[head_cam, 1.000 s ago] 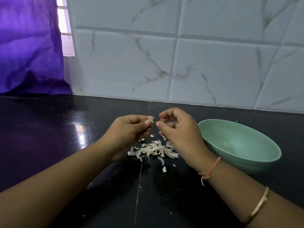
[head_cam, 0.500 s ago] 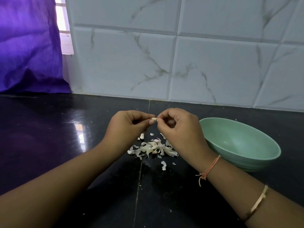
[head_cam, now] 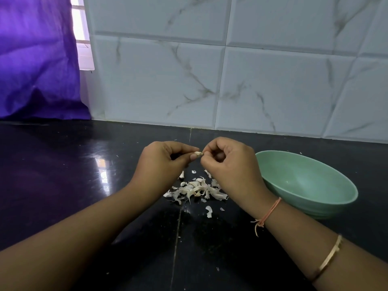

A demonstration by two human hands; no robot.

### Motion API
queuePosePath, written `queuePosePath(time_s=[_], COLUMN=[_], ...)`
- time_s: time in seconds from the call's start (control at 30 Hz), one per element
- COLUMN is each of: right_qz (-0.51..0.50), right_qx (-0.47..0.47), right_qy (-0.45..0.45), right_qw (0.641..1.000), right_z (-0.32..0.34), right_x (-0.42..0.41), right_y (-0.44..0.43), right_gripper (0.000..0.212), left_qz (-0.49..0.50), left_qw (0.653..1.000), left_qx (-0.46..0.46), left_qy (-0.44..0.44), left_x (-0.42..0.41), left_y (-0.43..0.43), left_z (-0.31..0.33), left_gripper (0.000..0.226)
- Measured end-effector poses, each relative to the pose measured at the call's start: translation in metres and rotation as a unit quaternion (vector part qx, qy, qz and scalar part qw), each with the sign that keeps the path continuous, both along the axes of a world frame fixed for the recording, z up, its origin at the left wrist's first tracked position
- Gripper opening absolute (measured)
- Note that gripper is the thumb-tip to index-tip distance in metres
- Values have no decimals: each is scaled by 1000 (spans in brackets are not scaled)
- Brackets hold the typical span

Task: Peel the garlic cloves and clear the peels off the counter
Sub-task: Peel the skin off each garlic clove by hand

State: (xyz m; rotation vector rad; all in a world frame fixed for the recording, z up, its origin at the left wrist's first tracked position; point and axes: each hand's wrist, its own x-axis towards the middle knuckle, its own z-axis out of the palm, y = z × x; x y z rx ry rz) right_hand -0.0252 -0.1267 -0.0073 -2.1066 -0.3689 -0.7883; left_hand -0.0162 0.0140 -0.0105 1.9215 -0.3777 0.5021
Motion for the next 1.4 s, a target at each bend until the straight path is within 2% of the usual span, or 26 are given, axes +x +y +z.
queuePosePath(time_s=[0.2,0.53,0.77,0.9,1.07,1.23,1.4], right_qz=[18,-1,-9,2,17,10,-11], right_qx=[76,6,-6,60,133,139,94], right_qy=[39,-34,-27,40,95,123,158], right_qw=[996,999,1000,997,986,983,983], right_z=[-3,-3,-2,-1,-1,-4,-10], right_x=[4,2,2,3,5,6,9], right_y=[0,2,2,2,6,6,2], right_gripper=[13,7,13,14,12,12,12], left_qz=[-16,15,-3,-38,-107,-146,-151], left_qw=[998,1000,999,995,967,934,911], left_qx=[-47,-13,-39,-79,-196,-287,-338], left_qy=[28,4,14,50,119,158,180], left_x=[0,0,-5,-3,0,-2,2], left_y=[2,0,-4,-3,-5,-7,-2], left_z=[2,-1,2,0,-2,2,5], left_gripper=[17,11,13,14,14,10,16])
